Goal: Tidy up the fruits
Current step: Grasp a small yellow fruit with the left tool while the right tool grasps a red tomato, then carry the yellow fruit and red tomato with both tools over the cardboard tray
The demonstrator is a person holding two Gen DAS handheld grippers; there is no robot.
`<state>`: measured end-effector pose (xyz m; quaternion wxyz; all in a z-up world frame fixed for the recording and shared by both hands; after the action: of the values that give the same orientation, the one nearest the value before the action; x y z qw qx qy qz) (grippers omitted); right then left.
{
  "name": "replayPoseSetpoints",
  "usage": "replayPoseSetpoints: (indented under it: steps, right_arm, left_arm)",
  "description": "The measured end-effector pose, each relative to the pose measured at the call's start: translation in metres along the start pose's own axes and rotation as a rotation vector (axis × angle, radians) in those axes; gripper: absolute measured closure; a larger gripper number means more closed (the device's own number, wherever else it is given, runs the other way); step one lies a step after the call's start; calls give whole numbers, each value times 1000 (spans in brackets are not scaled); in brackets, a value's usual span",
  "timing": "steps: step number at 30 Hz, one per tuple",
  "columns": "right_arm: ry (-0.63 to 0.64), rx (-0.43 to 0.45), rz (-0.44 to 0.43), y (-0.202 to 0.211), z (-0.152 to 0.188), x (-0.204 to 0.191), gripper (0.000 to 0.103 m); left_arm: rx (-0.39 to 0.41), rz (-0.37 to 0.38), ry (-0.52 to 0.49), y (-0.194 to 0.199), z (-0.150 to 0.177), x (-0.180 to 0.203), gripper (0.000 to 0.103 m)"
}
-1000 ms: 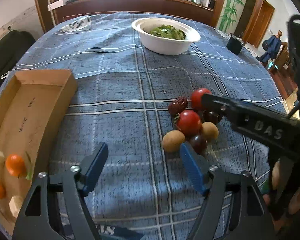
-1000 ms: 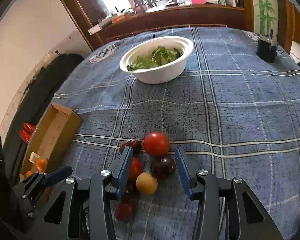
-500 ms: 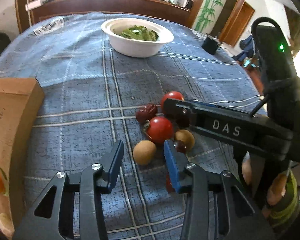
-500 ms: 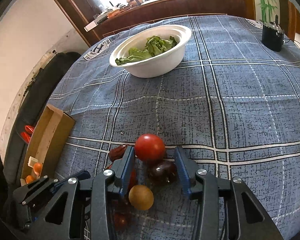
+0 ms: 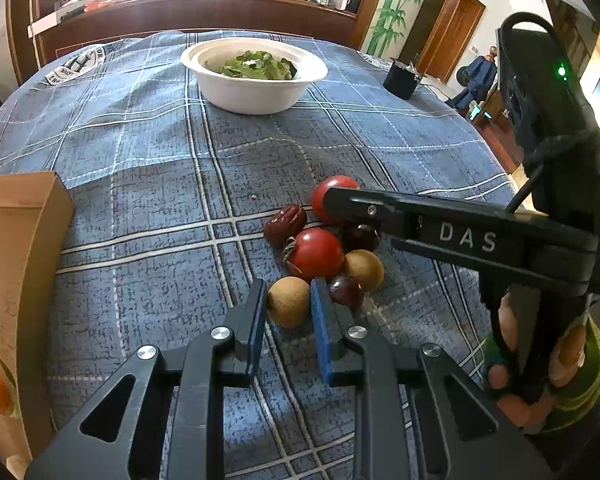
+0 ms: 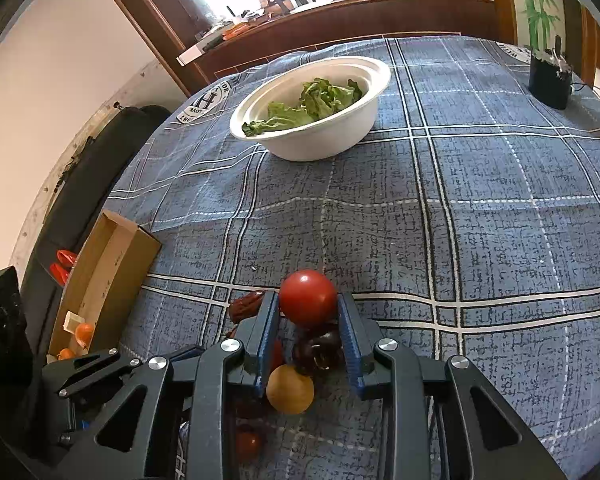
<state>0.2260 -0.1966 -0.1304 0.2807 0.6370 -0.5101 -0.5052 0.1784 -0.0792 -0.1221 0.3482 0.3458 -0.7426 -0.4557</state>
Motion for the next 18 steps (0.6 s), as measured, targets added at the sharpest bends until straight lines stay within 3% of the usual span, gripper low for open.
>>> replayPoseSetpoints:
  steps: [7, 18]
  right_arm:
    - [3, 22, 14, 15, 10, -4, 72]
    - [22, 85, -6, 61, 53, -27, 72]
  left_arm:
    - [20, -57, 54, 23, 16, -7, 84]
    - [108, -283, 132, 81, 48, -18, 84]
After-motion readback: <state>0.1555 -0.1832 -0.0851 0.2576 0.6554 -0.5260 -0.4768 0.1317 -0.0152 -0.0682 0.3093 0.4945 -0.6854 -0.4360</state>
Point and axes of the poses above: each gripper's, at about its wrist camera, not at the fingertips, and y roughly against the way its jaws point, x to its right, z to its underside, the point moved 4 cm from there along -y, roughly the way its jaws point, and after that the axes turned 12 degrees about -x, right-handed, at the moved point
